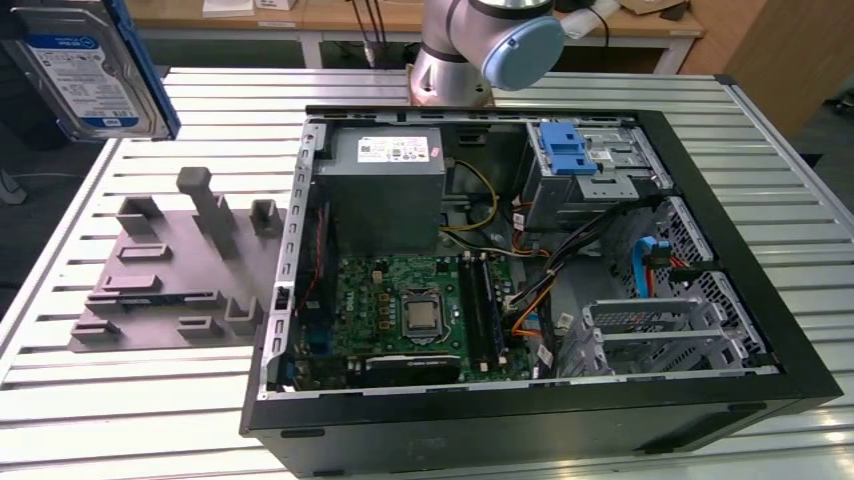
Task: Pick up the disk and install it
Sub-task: 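Pick up the disk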
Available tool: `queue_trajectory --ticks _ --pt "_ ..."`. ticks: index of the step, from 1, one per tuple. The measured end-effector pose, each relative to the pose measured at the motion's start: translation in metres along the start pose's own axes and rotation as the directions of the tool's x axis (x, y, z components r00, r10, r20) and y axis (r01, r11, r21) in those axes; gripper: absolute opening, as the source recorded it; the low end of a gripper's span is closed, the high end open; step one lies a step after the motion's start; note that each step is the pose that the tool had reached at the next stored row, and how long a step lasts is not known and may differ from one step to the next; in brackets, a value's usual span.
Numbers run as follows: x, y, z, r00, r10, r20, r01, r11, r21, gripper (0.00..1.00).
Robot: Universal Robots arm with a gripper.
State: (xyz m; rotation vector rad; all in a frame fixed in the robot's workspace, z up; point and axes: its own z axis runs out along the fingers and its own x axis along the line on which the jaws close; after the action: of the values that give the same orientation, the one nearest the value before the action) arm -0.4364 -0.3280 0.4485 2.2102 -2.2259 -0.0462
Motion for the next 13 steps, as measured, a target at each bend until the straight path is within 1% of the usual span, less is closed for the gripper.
queue_trajectory --ticks 3,13 --pt "0.0000 0.0001 -0.0033 1.0000 0.000 0.0000 0.000 1.0000 -0.0001 0.36" --pt "-0.0003 0.0004 -0.0173 1.0000 0.000 -0.0001 0.000 1.0000 -0.0001 0.36"
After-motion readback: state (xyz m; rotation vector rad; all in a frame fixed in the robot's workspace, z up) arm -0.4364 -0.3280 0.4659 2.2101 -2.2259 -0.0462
